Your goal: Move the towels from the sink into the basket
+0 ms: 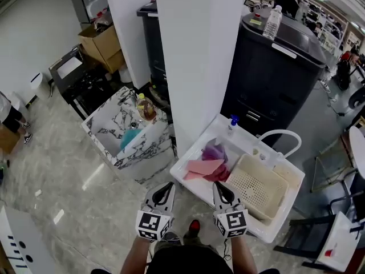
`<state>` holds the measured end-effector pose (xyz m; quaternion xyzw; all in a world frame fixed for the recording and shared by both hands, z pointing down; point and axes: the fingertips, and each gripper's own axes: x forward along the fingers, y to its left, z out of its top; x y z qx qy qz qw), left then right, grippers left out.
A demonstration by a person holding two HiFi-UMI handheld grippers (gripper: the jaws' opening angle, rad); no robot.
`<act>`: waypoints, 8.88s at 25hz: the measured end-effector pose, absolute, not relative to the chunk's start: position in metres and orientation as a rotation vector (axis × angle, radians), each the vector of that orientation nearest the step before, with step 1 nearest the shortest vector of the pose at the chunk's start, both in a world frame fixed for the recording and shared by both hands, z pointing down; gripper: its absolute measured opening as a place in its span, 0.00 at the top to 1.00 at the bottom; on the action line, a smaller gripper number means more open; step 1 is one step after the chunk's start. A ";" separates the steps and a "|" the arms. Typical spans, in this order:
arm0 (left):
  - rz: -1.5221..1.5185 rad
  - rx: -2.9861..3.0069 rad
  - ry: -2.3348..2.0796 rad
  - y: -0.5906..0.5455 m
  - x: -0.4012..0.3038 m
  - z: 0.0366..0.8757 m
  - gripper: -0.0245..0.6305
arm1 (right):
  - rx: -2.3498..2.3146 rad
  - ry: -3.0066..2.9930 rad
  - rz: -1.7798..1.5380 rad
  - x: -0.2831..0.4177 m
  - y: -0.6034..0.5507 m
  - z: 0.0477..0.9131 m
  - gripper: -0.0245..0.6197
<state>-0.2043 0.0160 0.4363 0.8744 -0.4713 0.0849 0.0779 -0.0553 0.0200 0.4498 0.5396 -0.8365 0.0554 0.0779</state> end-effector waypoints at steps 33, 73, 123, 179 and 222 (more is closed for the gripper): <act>0.468 2.433 -1.223 -0.058 -0.229 0.601 0.94 | 1.386 -2.314 0.399 -0.104 -0.062 0.637 0.91; 0.478 2.352 -1.191 -0.071 -0.253 0.626 0.94 | 1.235 -1.975 0.293 -0.113 -0.107 0.708 0.90; 0.249 2.874 -0.962 -0.080 -0.191 0.430 0.94 | 2.113 -1.956 0.097 -0.014 -0.037 0.437 0.91; 0.562 2.781 -0.674 -0.058 0.037 0.548 0.94 | 2.055 -1.831 0.566 0.170 0.011 0.607 0.91; 0.513 2.828 -0.768 -0.057 0.063 0.514 0.94 | 2.028 -2.010 0.523 0.194 -0.011 0.564 0.70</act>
